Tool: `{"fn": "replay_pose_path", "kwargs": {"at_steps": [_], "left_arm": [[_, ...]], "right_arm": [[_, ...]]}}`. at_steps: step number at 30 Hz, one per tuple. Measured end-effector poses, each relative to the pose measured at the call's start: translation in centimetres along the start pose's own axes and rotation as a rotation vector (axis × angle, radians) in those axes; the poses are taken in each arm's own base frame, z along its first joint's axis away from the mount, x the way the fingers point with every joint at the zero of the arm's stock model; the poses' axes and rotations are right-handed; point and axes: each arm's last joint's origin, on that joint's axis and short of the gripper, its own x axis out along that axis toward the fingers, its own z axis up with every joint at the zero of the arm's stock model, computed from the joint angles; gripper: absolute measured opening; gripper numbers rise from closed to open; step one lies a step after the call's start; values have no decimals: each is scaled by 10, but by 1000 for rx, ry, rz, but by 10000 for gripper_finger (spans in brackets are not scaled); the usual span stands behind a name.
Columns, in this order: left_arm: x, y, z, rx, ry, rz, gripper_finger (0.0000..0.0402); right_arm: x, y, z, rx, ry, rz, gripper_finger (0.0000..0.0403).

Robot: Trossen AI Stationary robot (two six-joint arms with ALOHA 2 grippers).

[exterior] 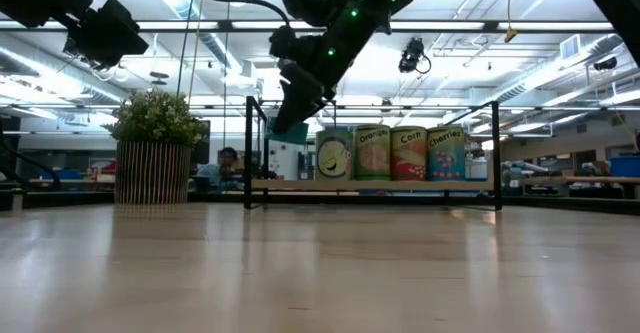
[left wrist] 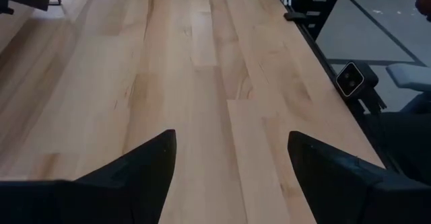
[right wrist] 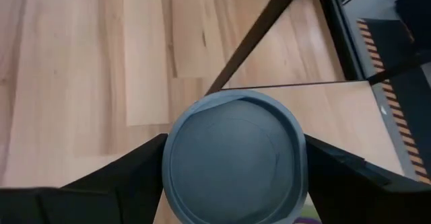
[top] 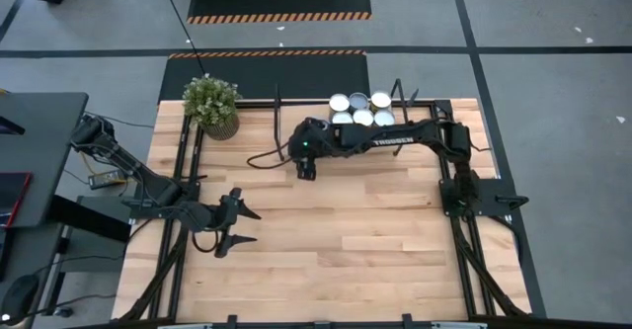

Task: Pick and place cans onto a shelf
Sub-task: Put the canned tuna on the shelf

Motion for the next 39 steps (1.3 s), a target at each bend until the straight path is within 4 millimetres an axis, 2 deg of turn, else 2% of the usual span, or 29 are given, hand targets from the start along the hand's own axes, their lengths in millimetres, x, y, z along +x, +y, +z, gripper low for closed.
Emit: {"fn": "replay_pose_path", "kwargs": {"at_steps": [3,7,11,21,27,39], "left_arm": [[0,0,0,-1,-1,1,291],[0,0,1,-2,-5,2,291],[0,1,1,-1,-14,25,291],[0,1,0,2,-3,29,291],[0,1,0,3,-2,30,291],[0,1,0,1,-3,29,291]], "right_arm": [[3,-5,-1,11,-3,9,314],[14,-3,-6,-6,16,12,314],[22,-4,-1,-19,33,5,314],[34,-35,7,15,52,-9,314],[44,-37,-1,-10,88,11,314],[51,-37,-7,-31,138,-30,363]]}}
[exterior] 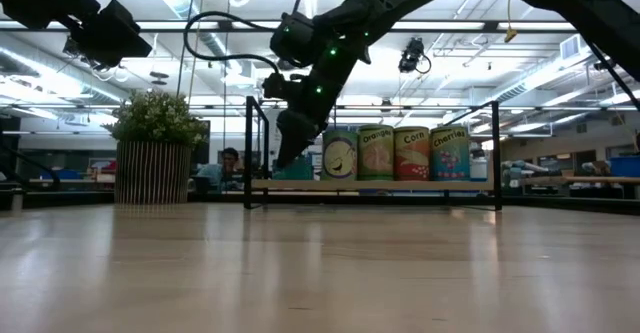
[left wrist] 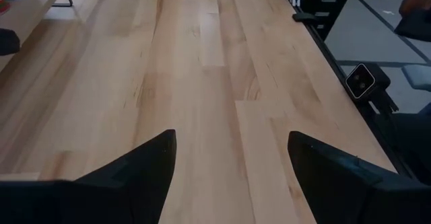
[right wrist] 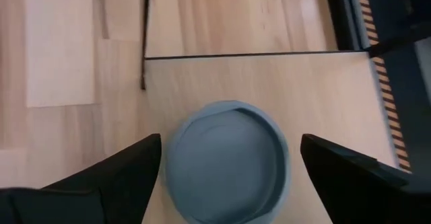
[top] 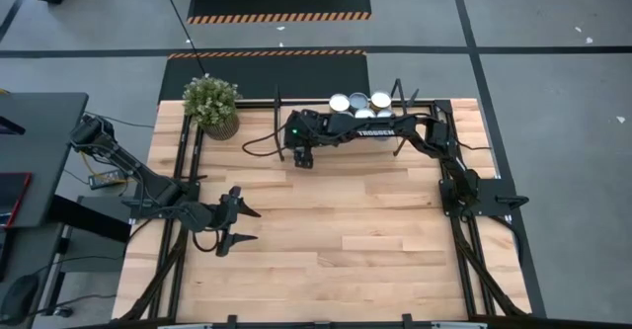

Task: Pick and place cans onto a shelf
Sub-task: Put the canned tuna on the shelf, then return to Home Position

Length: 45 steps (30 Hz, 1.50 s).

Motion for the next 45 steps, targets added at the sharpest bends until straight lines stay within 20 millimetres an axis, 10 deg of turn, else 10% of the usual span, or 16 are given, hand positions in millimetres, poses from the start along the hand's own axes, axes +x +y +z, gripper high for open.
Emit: {"fn": "replay_pose_path", "kwargs": {"at_steps": [21,28,38,45], "left_arm": [[0,0,0,0,0,0,291],[0,0,-1,17,9,3,291],[-10,5,6,28,-70,62,290],[3,-4,4,1,-79,53,290]], "right_arm": [[-7,15,1,-87,89,-237,357],[-44,30,25,-98,39,-215,355],[-103,70,29,-26,74,-141,337],[-96,121,7,-25,124,-60,324]]}}
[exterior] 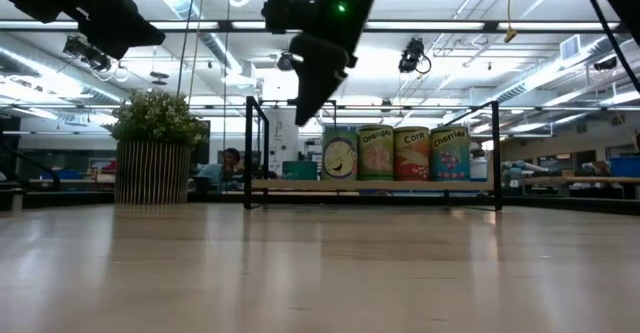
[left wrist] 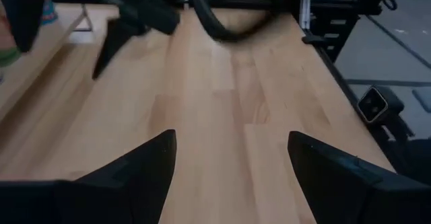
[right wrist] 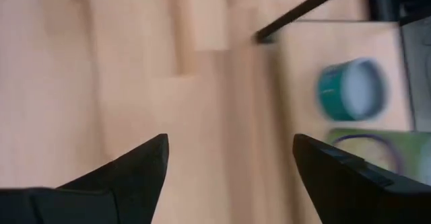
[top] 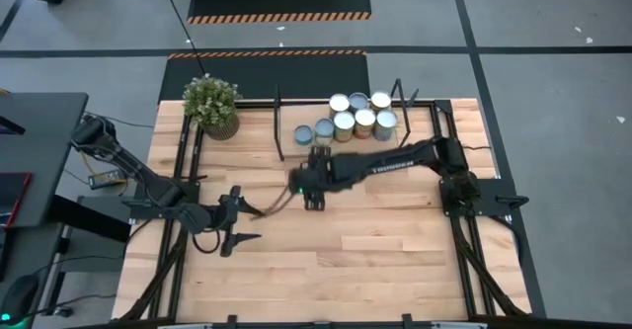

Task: Pick and place cans onto a shelf
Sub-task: Return to Home Position

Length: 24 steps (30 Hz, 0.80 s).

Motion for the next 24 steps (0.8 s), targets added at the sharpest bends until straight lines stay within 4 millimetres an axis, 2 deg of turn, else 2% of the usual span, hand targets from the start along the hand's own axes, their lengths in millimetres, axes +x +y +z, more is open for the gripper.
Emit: {"fn": "replay_pose_path", "kwargs": {"at_steps": [4,8,15,20,24], "left_arm": [[11,-9,-3,26,-13,-18,290],[13,-10,-4,69,-9,-8,290],[3,3,7,115,-53,16,284],[13,10,10,85,-47,-24,283],[21,6,11,90,-74,-63,283]], "right_arm": [[5,28,-16,-16,11,18,320],[-7,41,-27,-4,-27,31,315],[-27,40,-58,77,-176,49,307],[-44,35,-85,169,-336,100,307],[-51,35,-106,239,-512,161,307]]}}
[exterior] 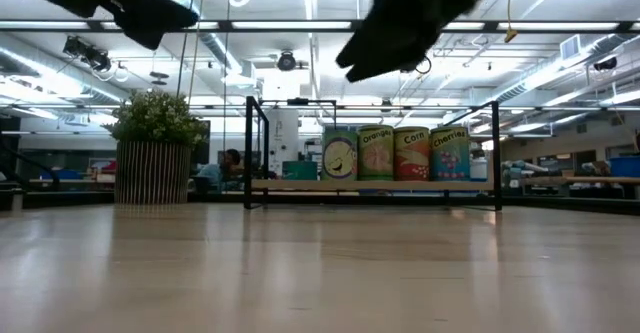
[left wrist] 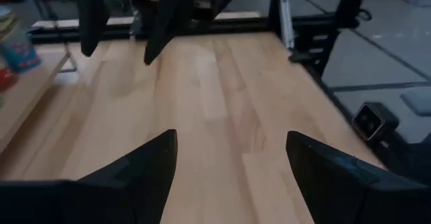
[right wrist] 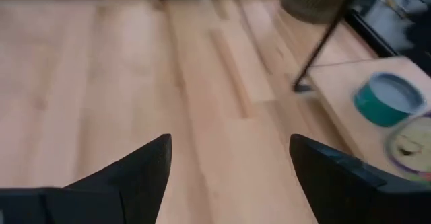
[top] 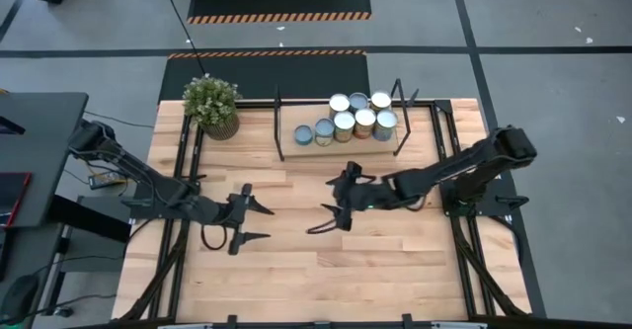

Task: Pick and place cans onto a shelf
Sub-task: Return to Home Position

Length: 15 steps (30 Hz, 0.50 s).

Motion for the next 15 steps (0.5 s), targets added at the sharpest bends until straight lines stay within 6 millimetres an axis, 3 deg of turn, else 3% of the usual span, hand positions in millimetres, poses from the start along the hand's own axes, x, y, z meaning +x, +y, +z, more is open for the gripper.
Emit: {"fn": "replay_pose_path", "kwargs": {"at_steps": [5,15], "left_arm": [[7,6,-3,30,27,32,283],[-6,49,9,37,10,86,283]], "right_arm": [[-24,-8,-25,26,-124,75,307],[-80,-51,-61,135,-275,60,307]]}}
